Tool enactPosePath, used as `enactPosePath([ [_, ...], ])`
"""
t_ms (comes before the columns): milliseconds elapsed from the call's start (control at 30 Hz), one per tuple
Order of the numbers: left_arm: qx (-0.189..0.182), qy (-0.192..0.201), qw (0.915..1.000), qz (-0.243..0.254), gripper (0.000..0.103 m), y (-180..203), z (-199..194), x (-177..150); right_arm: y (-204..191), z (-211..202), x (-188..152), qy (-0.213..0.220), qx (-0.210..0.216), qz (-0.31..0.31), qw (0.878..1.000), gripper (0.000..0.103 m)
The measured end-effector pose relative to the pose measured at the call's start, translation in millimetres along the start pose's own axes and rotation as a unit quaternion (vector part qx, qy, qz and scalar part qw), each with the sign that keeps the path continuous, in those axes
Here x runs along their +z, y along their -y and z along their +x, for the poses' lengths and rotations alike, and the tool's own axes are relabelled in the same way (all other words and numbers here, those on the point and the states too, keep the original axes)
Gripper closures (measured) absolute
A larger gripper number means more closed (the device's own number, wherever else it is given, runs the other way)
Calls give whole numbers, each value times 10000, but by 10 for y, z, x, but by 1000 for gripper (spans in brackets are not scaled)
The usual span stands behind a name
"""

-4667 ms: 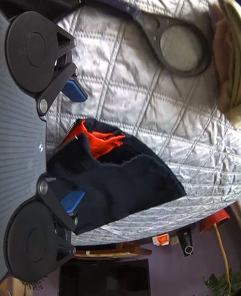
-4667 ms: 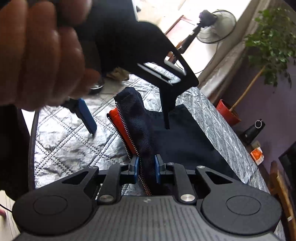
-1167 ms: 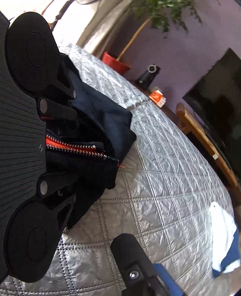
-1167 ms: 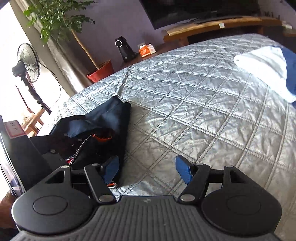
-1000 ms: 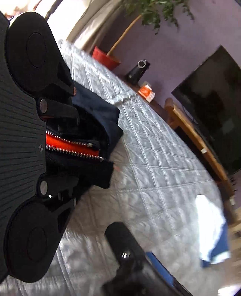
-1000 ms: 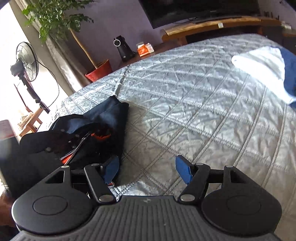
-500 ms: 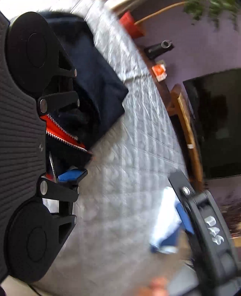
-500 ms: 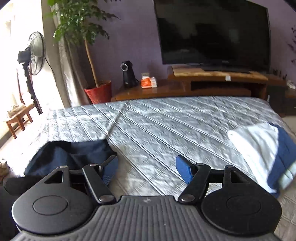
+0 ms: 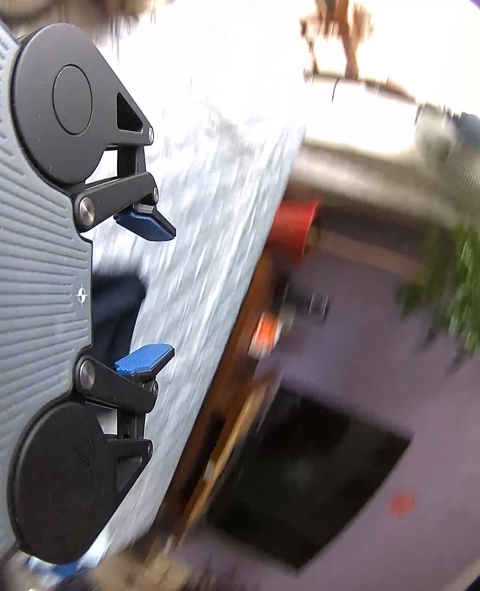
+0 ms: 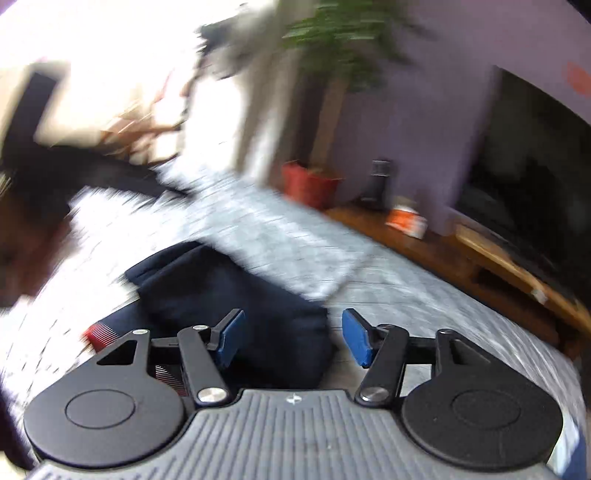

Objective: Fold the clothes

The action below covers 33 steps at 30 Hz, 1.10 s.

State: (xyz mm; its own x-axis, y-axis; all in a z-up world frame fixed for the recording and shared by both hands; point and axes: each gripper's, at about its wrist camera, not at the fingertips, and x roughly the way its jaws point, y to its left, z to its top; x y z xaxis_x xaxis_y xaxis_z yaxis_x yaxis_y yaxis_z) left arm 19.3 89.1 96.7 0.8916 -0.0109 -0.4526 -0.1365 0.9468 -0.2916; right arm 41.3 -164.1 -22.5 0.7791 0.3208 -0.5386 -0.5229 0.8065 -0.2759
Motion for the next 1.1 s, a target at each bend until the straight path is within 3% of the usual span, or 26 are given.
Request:
enactPosePath([
  [67,472,99,9987,-169,35,-109,28,21,-293,129,57,-76,214,-429,9988,47],
  [100,537,115,9981,-281,35,-159,28,38,-421,197,83,-118,315,-608,9976,45],
  [367,700,210,9970,-273,34,-237,81,93,-828,668,208,-354,345,-1226,9912,40],
  [433,701,159,9968,-350,35,-260,151,124,-846,708,217,-408,364,-1265,9905,52],
  [500,724,141,9965,-404,35,-313,121,135,-830,681,237,-407,290,-1299,9903,85],
  [600,721,120,9963,-444,34,-342,78,127,-635,633,326,-271,50,-935,9952,92],
  [733,628,46,9974,-353,34,-265,96,109,-123,671,445,-250,-443,-547,9972,92],
  [833,553,-62,9983,-182,34,-178,143,81,294,857,429,-738,-853,-395,9928,83],
  [933,620,-228,9978,-22,34,-139,212,35,635,915,267,-1003,-1306,-10,9863,83],
  [1033,705,-410,9967,58,34,-139,283,1,858,655,167,-722,-922,1279,9848,78],
  [1067,733,-486,9961,93,34,-140,305,-15,882,587,126,-660,-656,1651,9819,71],
  [1100,732,-552,9957,112,34,-142,321,-33,877,566,69,-745,-338,1946,9775,58],
])
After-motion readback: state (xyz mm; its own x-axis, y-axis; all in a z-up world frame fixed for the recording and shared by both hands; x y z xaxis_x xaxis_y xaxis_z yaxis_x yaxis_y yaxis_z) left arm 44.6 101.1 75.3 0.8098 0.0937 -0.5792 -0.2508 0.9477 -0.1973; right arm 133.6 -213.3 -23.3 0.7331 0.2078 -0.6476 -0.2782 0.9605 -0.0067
